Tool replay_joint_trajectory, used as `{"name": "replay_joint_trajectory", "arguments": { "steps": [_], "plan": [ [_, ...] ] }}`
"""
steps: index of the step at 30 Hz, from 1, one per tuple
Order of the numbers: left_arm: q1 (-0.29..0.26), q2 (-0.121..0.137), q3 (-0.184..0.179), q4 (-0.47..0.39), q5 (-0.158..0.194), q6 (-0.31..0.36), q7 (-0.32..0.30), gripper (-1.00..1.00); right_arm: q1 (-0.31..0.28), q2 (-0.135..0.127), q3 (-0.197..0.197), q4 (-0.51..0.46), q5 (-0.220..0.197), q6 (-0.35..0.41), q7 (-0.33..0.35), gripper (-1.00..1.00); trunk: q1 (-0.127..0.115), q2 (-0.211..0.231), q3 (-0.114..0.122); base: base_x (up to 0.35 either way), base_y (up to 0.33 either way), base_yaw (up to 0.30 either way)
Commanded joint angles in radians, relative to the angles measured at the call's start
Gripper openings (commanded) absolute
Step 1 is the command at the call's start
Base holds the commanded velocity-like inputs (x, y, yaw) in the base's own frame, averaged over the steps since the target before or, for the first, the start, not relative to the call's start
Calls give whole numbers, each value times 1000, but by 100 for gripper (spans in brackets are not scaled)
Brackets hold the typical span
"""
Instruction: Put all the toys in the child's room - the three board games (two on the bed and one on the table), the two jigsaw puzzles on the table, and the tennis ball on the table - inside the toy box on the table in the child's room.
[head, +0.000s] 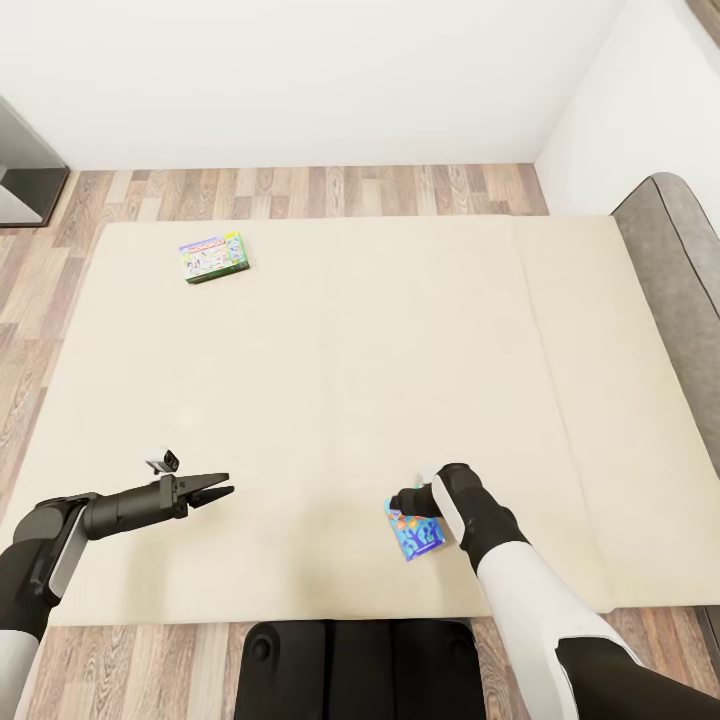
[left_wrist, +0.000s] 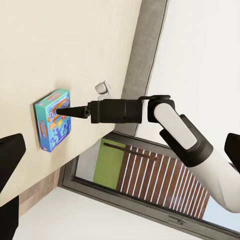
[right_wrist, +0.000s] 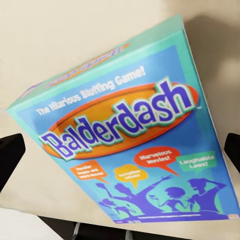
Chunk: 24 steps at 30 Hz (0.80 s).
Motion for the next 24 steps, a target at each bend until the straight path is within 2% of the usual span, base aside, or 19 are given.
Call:
{"name": "replay_joint_trajectory", "arguments": {
  "steps": [1, 17, 24],
  "plan": [
    [0, 0, 0, 0, 1, 11, -3, 100, 0, 1, -4, -1, -3, 4, 0, 100, 1, -2, -1, 0, 0, 0],
    [0, 0, -1, 0, 1, 11, -3, 100, 0, 1, -2, -1, -2, 1, 0, 100, 1, -2, -1, 0, 16, 0],
    [0, 0, -1, 0, 1, 11, -3, 100, 0, 1, 1, 14, -1, -29, 0, 100, 1, -2, -1, 0, 12, 0]
  ]
}}
